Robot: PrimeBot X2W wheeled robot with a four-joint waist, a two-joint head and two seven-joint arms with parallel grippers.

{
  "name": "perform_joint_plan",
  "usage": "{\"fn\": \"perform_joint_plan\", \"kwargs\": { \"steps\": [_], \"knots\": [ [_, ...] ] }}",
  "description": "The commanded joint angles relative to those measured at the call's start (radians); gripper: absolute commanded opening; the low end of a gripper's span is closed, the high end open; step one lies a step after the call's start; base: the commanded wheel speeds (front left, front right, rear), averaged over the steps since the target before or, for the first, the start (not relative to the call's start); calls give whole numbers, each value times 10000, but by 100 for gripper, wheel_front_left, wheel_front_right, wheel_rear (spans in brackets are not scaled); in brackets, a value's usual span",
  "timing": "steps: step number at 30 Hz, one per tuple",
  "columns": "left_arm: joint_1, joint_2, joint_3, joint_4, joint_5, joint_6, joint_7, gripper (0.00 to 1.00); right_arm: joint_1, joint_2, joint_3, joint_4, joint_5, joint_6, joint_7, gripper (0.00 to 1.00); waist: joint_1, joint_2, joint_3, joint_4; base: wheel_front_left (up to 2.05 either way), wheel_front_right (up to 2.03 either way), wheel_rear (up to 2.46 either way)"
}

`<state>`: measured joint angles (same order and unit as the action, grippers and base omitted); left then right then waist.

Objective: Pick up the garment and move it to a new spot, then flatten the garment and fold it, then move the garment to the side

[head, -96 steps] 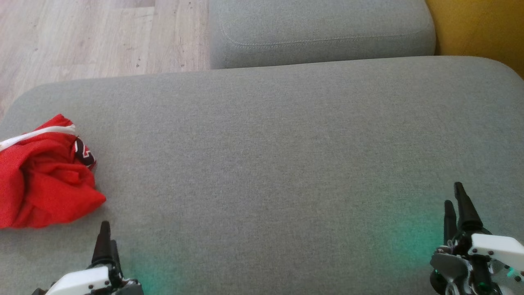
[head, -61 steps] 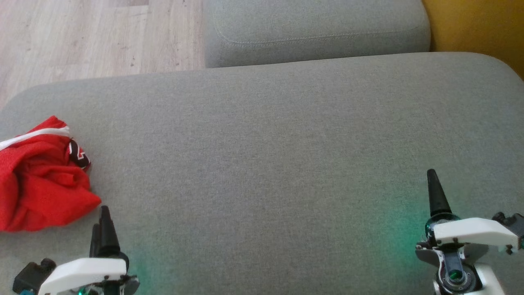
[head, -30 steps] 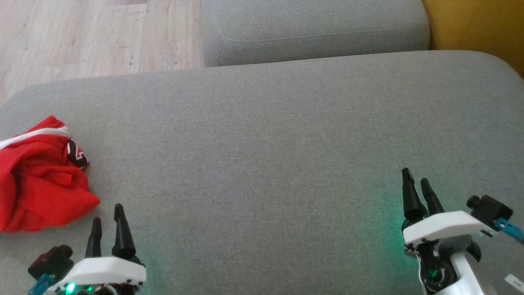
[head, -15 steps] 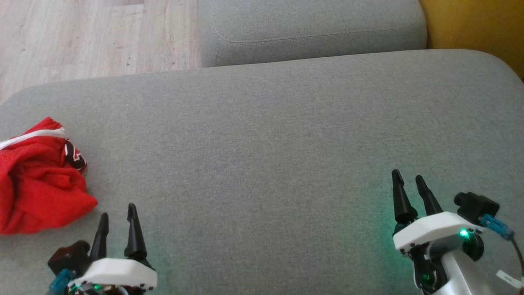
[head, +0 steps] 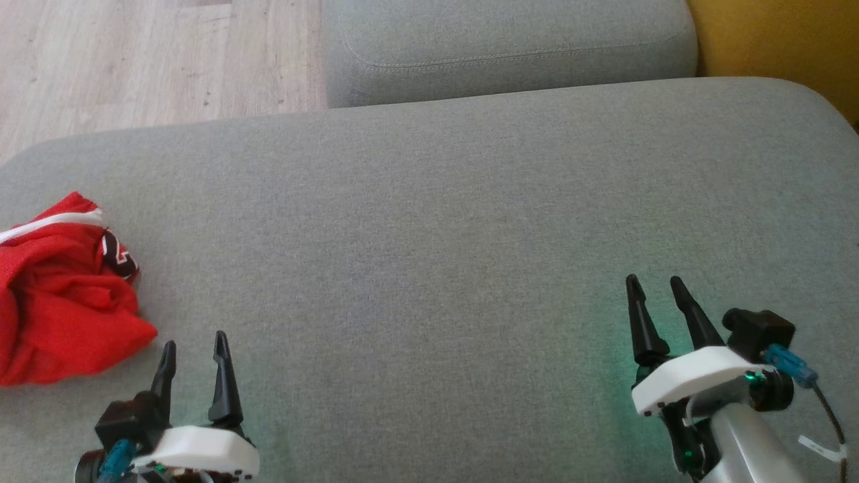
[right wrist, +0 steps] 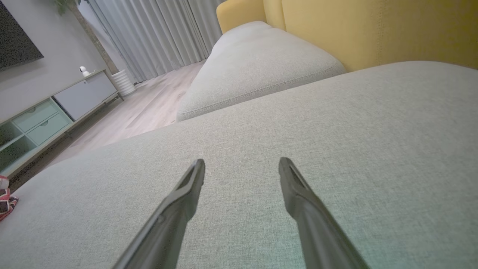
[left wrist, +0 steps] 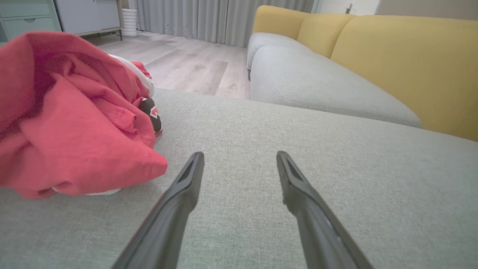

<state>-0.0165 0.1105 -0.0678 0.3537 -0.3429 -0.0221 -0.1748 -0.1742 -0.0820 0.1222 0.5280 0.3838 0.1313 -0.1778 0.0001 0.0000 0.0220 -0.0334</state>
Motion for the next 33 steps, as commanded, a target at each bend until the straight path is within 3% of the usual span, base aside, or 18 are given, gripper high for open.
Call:
{"fn": "perform_joint_plan", "kwargs": {
  "steps": [1,14,24,33],
  "knots": [
    [-494,224,206,-234,439,86,-218,100,-554,-89,275,-265,-445,-5,-194,100,-1,0,5,-8,0,0,0],
    [-460,144,374,13,1757,279,-575,100,-702,-34,236,271,-1970,-5,-547,100,-1,0,3,-71,0,0,0],
    [-381,-75,927,147,2667,360,-870,100,-657,187,-615,392,-3237,-6,-839,100,-1,0,-4,-108,0,0,0],
    [-307,-302,1248,215,2694,188,-870,100,-586,294,-918,404,-3282,-6,-839,100,-1,0,7,-111,0,0,0]
  ]
}}
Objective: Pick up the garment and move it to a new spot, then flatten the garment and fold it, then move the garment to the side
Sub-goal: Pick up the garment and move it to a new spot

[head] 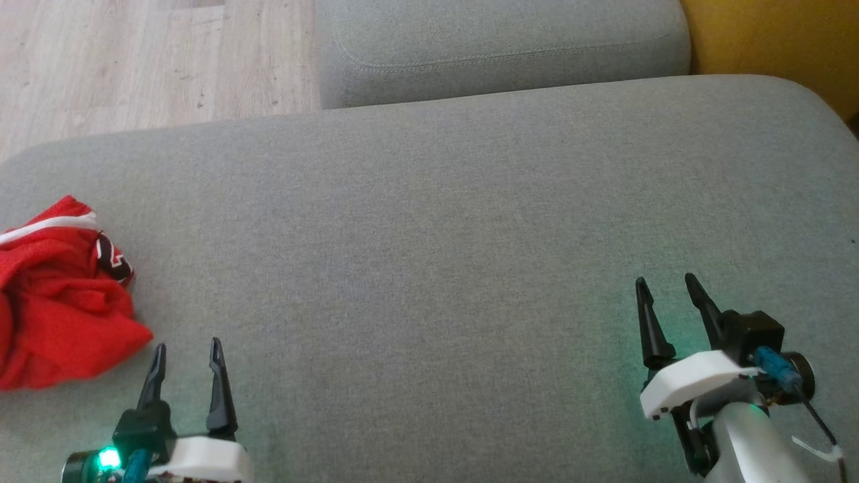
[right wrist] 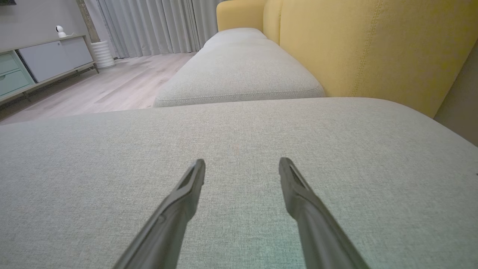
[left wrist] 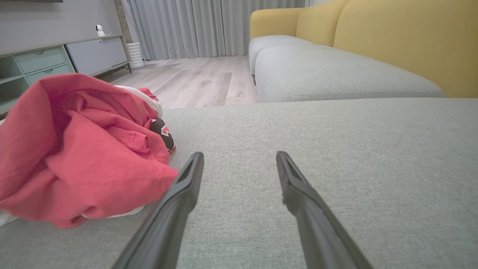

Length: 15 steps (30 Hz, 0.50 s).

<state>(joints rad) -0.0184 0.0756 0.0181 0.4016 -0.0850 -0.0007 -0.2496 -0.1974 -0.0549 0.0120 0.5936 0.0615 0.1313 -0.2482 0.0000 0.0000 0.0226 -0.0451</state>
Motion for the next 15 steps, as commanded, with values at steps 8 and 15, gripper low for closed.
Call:
{"fn": "perform_joint_plan", "kwargs": {
  "steps": [8,15],
  "knots": [
    [-318,-93,431,-230,207,-119,-122,100,-364,40,428,-270,-38,-6,-136,100,0,0,139,497,0,0,0],
    [-317,-167,490,-139,195,-204,-122,100,-427,44,1117,-226,177,-6,-136,100,0,0,360,1909,0,0,0]
  ]
}}
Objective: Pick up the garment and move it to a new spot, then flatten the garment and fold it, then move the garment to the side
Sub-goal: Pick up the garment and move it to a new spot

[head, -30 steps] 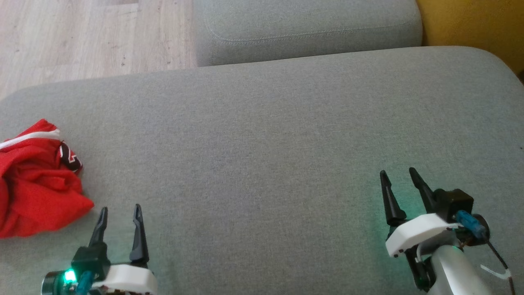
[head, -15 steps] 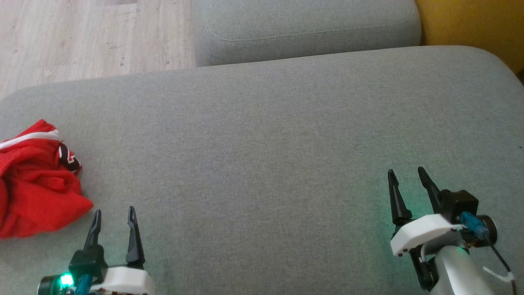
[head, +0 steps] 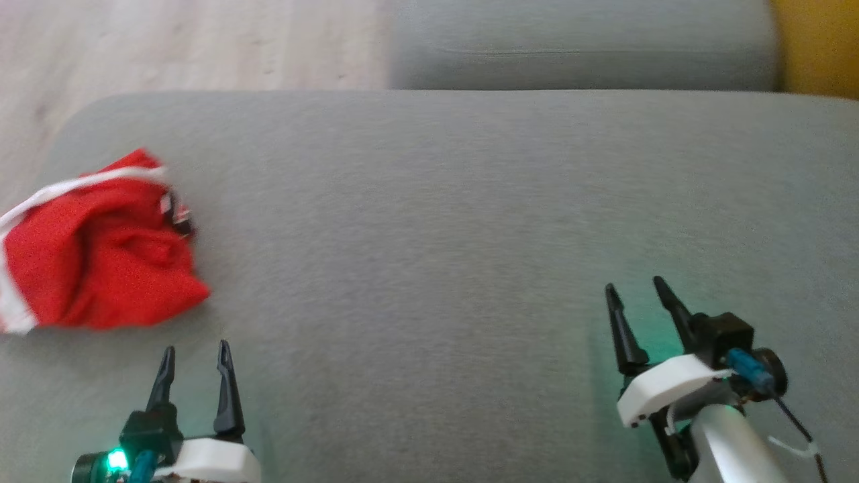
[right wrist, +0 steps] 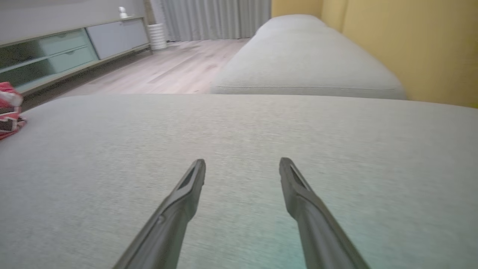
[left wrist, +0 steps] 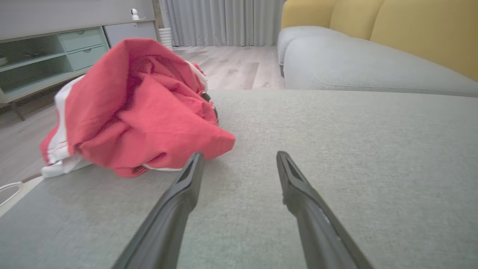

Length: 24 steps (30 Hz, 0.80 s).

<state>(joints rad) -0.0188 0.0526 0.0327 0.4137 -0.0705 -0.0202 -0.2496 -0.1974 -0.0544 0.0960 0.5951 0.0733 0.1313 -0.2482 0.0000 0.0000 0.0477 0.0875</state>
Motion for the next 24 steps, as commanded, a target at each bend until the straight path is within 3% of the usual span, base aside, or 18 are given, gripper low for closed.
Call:
{"fn": "perform_joint_plan", "kwargs": {
  "steps": [1,9,19,24],
  "knots": [
    [-298,60,364,-248,57,-34,-122,100,-426,39,405,-227,132,-6,-136,100,0,0,124,839,0,0,0],
    [28,119,726,-260,104,-160,-122,100,-507,40,1564,-79,892,-6,-136,100,0,0,126,2621,0,0,0],
    [-79,212,1050,-331,86,-311,-122,100,-583,40,2067,88,1208,-6,-136,100,0,0,265,3150,0,0,0],
    [-1046,735,1127,-598,-42,-704,-122,100,-601,41,1992,171,1095,-6,-136,100,0,0,576,2923,0,0,0]
  ]
}}
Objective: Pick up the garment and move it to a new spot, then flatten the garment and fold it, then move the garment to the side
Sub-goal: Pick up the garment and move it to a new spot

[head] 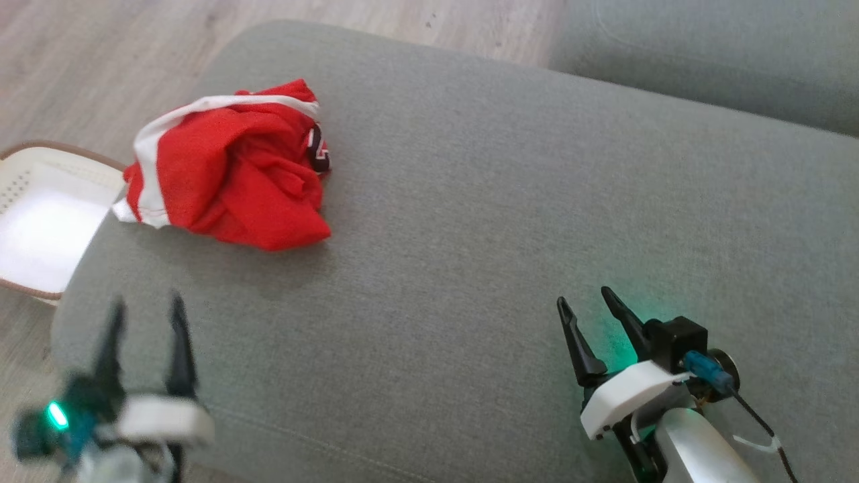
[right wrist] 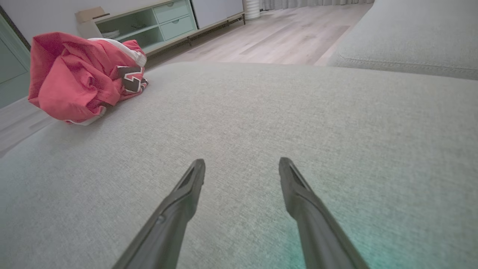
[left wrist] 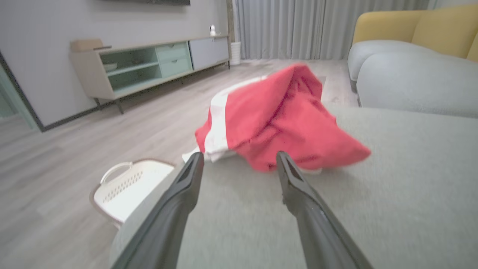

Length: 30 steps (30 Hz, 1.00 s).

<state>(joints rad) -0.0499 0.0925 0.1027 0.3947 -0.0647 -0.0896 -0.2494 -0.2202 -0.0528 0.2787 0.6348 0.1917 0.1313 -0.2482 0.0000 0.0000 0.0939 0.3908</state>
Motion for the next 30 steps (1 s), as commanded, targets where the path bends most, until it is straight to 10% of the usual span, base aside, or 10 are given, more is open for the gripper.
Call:
{"fn": "perform_joint_plan", "kwargs": {
  "steps": [1,16,27,28,29,30],
  "knots": [
    [-1022,524,453,-424,-123,-68,-124,100,-379,20,149,-228,-107,-6,-136,100,0,0,198,-177,0,0,0],
    [-6202,3515,-1199,3056,-1773,-406,1112,100,-1093,-536,111,-1047,-223,-6,-136,100,0,0,2100,-1515,0,0,0],
    [-6943,3906,-2377,5171,-3931,-409,3215,100,-1275,-724,-25,-1036,-214,-6,-136,100,0,0,2675,-1963,0,0,0],
    [-6916,3911,-2486,5263,-4092,-409,3370,96,-1279,-708,-8,-1011,-207,-6,-136,100,0,0,2658,-1992,0,0,0],
    [-6890,3941,-2642,5289,-4202,-409,3438,38,-1288,-687,-4,-992,-194,-6,-136,100,0,0,2646,-2020,0,0,0],
    [-6890,3941,-2642,5289,-4202,-409,3438,38,-1288,-687,-4,-992,-194,-6,-136,100,0,0,2646,-2020,0,0,0]
  ]
}}
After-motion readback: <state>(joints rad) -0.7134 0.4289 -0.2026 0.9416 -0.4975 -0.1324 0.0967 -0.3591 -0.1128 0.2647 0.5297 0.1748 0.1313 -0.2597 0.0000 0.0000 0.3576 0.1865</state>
